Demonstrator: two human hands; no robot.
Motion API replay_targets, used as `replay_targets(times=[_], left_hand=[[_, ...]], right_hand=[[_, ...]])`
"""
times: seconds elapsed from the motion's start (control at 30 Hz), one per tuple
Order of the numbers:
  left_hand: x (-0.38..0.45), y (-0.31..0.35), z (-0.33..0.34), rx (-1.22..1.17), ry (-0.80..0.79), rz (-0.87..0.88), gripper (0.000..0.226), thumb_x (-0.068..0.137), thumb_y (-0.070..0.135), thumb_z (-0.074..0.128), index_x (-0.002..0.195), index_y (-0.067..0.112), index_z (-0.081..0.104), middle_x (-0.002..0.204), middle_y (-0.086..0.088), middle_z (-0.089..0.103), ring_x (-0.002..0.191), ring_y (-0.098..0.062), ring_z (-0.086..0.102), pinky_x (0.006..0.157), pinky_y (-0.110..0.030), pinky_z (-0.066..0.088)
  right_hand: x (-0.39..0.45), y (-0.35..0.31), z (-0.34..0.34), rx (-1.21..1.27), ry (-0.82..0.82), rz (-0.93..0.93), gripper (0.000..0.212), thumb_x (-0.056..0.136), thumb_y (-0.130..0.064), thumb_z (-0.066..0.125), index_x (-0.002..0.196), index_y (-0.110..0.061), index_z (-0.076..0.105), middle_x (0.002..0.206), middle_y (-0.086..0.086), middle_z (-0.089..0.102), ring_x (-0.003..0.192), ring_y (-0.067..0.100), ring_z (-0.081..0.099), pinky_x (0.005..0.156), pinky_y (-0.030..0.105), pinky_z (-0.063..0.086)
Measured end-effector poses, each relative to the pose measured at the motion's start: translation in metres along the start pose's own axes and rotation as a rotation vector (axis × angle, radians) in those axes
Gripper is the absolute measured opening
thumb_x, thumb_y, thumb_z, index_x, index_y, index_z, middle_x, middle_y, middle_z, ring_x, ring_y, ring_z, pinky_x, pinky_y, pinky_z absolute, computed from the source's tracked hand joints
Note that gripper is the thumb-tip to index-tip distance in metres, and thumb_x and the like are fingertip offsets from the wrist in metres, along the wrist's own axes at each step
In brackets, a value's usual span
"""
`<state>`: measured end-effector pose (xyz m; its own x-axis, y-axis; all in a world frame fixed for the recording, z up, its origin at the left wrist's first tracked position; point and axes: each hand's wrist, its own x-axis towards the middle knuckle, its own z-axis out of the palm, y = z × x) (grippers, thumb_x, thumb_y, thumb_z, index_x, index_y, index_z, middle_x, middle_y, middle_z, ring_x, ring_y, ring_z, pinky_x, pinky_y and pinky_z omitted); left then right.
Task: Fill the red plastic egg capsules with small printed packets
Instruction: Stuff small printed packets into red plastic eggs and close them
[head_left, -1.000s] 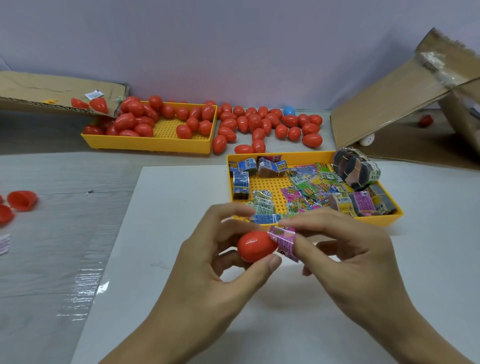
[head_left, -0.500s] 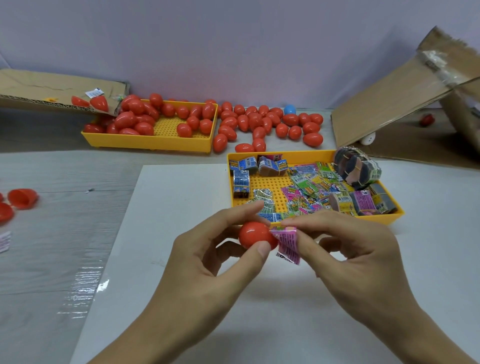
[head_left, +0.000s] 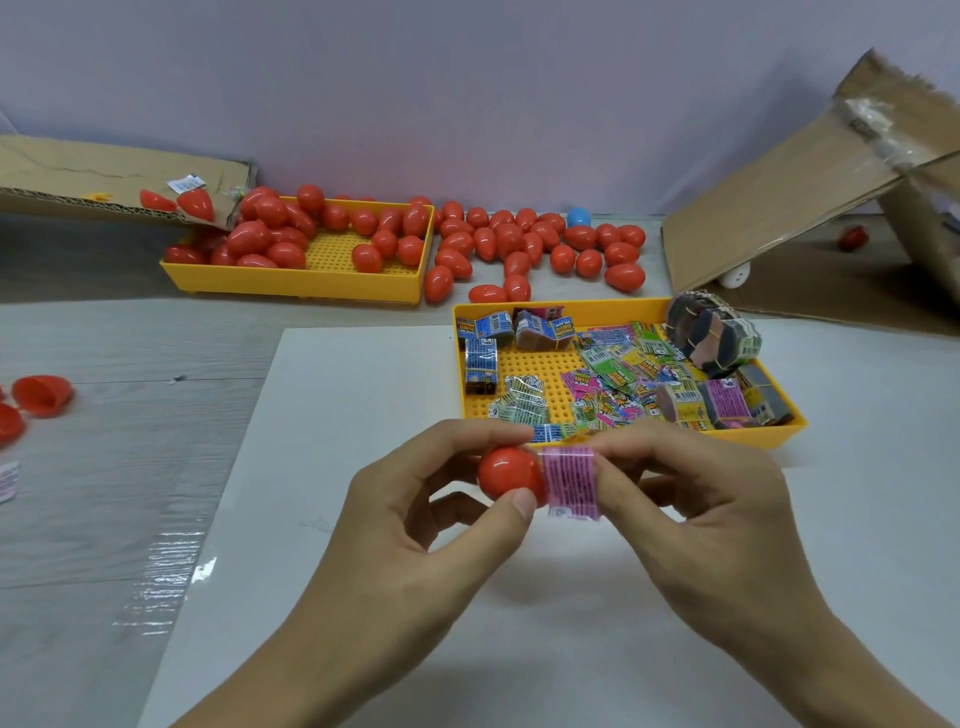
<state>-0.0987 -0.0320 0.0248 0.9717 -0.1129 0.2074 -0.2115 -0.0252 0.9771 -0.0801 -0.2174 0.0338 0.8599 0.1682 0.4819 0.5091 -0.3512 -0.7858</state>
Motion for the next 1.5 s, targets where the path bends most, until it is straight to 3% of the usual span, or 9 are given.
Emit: replay_targets(times=[0.27,0.47,0.63,0.87,1.1,1.2,1.3,1.4,1.5], left_hand=[[-0.0019,-0.0008,0.0,0.004,-0.009,0.005,0.03,0.076,0.033,0.07,0.105,0.035,0.072,0.1,-0.002,0.072,0.081,-0.019,0.066,0.066,-0.028,0.055],[-0.002,-0.0022,0.0011,0.024,-0.016,0.015,0.029,0.077,0.031,0.07,0.107,0.033,0.071,0.098,0.001,0.071,0.08,-0.017,0.065,0.068,-0.025,0.055],[-0.002,-0.0028,0.0019,0.017,-0.018,0.02,0.028,0.077,0.03,0.07,0.105,0.033,0.072,0.097,0.0,0.071,0.079,-0.017,0.064,0.069,-0.024,0.054],[-0.0017,0.0009,0.0033,0.048,-0.019,0.07,0.022,0.08,0.032,0.072,0.102,0.032,0.072,0.098,0.003,0.068,0.081,-0.02,0.066,0.068,-0.024,0.056],[-0.0013,-0.0012,0.0034,0.036,0.043,0.185,0.029,0.082,0.023,0.073,0.11,0.028,0.074,0.103,-0.001,0.064,0.095,-0.03,0.068,0.07,-0.031,0.06],[-0.0021,0.0007,0.0036,0.134,0.085,0.274,0.034,0.082,0.025,0.072,0.116,0.026,0.069,0.101,0.004,0.065,0.095,-0.024,0.069,0.072,-0.024,0.058],[-0.0027,0.0029,0.0028,0.3,0.117,0.405,0.03,0.085,0.026,0.072,0.113,0.019,0.068,0.101,0.003,0.065,0.092,-0.019,0.069,0.072,-0.023,0.058],[-0.0021,0.0045,0.0022,0.499,0.142,0.537,0.031,0.083,0.023,0.073,0.112,0.013,0.065,0.101,-0.002,0.067,0.093,-0.009,0.066,0.076,-0.02,0.055],[-0.0024,0.0044,0.0028,0.547,0.143,0.565,0.031,0.083,0.024,0.073,0.11,0.011,0.066,0.103,0.0,0.068,0.096,-0.004,0.064,0.083,-0.014,0.05]], right_hand=[[-0.0003,0.0006,-0.0008,0.025,-0.043,0.111,0.006,0.08,-0.022,0.071,0.084,-0.025,0.075,0.068,-0.005,0.067,0.061,0.018,0.061,0.046,0.044,0.044],[-0.0014,-0.0009,-0.0009,0.089,-0.021,0.09,0.013,0.081,-0.033,0.066,0.085,-0.024,0.074,0.068,-0.004,0.066,0.058,0.017,0.058,0.043,0.042,0.043],[-0.0011,0.0,-0.0005,0.047,-0.025,0.072,0.007,0.082,-0.027,0.07,0.084,-0.023,0.075,0.068,-0.003,0.066,0.059,0.019,0.059,0.044,0.043,0.044],[-0.0025,0.0006,-0.0008,-0.082,-0.046,-0.03,0.006,0.083,-0.019,0.072,0.086,-0.016,0.076,0.068,-0.006,0.065,0.058,0.016,0.056,0.046,0.021,0.039],[0.0,-0.0035,-0.0025,-0.011,-0.059,0.028,0.013,0.083,-0.029,0.068,0.087,-0.02,0.076,0.073,-0.008,0.067,0.067,0.014,0.063,0.045,0.024,0.044],[0.0009,-0.0037,-0.005,0.13,-0.111,0.165,0.011,0.081,-0.031,0.07,0.082,-0.021,0.076,0.07,-0.005,0.07,0.062,0.015,0.068,0.041,0.022,0.044],[0.0005,-0.0042,-0.0065,0.09,-0.158,0.13,0.007,0.084,-0.019,0.069,0.081,-0.018,0.076,0.064,-0.007,0.069,0.053,0.012,0.067,0.042,0.017,0.045],[0.0004,-0.0051,-0.0076,0.019,-0.178,0.098,0.008,0.083,-0.02,0.07,0.088,-0.021,0.077,0.07,-0.008,0.071,0.058,0.01,0.069,0.042,0.03,0.05],[0.0021,-0.0042,-0.0097,0.093,-0.223,0.225,0.012,0.085,-0.019,0.069,0.091,-0.024,0.078,0.074,-0.002,0.074,0.067,0.016,0.071,0.041,0.034,0.05]])
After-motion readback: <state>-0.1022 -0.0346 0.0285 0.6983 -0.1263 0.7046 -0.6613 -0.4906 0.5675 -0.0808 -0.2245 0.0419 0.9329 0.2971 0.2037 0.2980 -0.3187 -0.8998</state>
